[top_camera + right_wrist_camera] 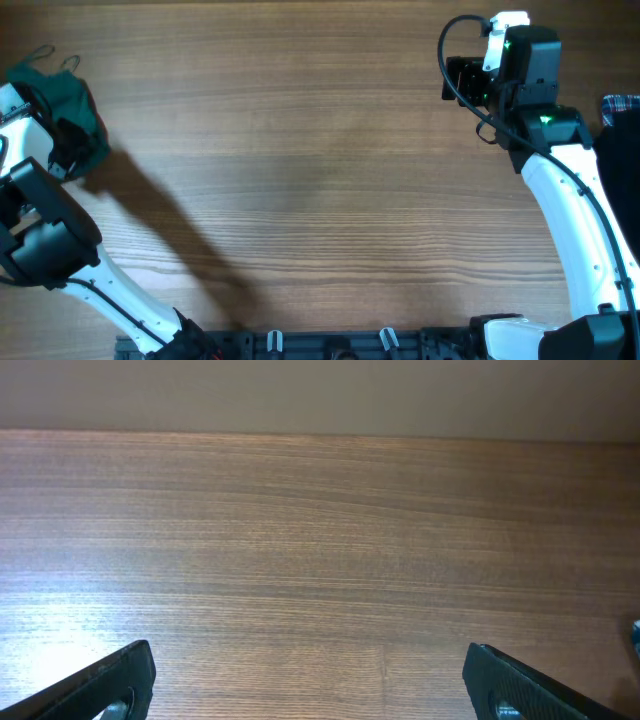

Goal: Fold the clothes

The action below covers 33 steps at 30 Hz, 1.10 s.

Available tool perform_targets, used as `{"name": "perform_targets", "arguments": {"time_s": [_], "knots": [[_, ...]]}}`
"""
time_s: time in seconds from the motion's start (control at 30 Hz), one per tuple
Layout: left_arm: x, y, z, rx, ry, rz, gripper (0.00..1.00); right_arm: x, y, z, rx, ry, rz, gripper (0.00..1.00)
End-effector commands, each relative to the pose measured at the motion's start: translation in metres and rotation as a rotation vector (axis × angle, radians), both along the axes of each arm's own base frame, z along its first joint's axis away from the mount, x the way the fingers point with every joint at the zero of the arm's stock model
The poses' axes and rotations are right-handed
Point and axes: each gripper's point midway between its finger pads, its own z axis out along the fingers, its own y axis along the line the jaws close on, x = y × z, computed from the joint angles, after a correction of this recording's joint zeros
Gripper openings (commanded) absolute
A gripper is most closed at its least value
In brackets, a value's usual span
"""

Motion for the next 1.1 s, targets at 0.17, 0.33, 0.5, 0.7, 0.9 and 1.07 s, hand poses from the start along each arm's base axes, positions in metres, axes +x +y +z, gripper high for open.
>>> {"name": "perform_targets", "arguments": {"time_s": [0.17,0.33,0.5,0.7,0.9,1.07], "knots": [[-0.048,0.015,0.073,0.177,0.088,0.063,0.04,0.001,-0.002,-0.004,0.000,0.007,-0.018,1.00],[-0.019,-0.012,0.131,0.171,-0.119,-0.008,0.04,0.001,-0.002,-0.004,0.000,0.007,-0.018,1.00],[0.013,-0.067,0.104,0.072,-0.108,-0.204,0.04,0.001,-0.002,-0.004,0.000,0.007,-0.019,1.00],[0.007,-0.075,0.029,0.043,0.091,-0.249,0.04,0.001,-0.002,-0.004,0.000,0.007,-0.018,1.00],[-0.008,-0.072,-0.010,0.033,0.217,-0.289,0.04,0.001,-0.002,-0.004,0.000,0.007,-0.018,1.00],[-0.025,-0.051,-0.006,0.146,0.351,-0.412,0.04,0.001,-0.002,-0.004,0.000,0.007,-0.018,1.00]]}}
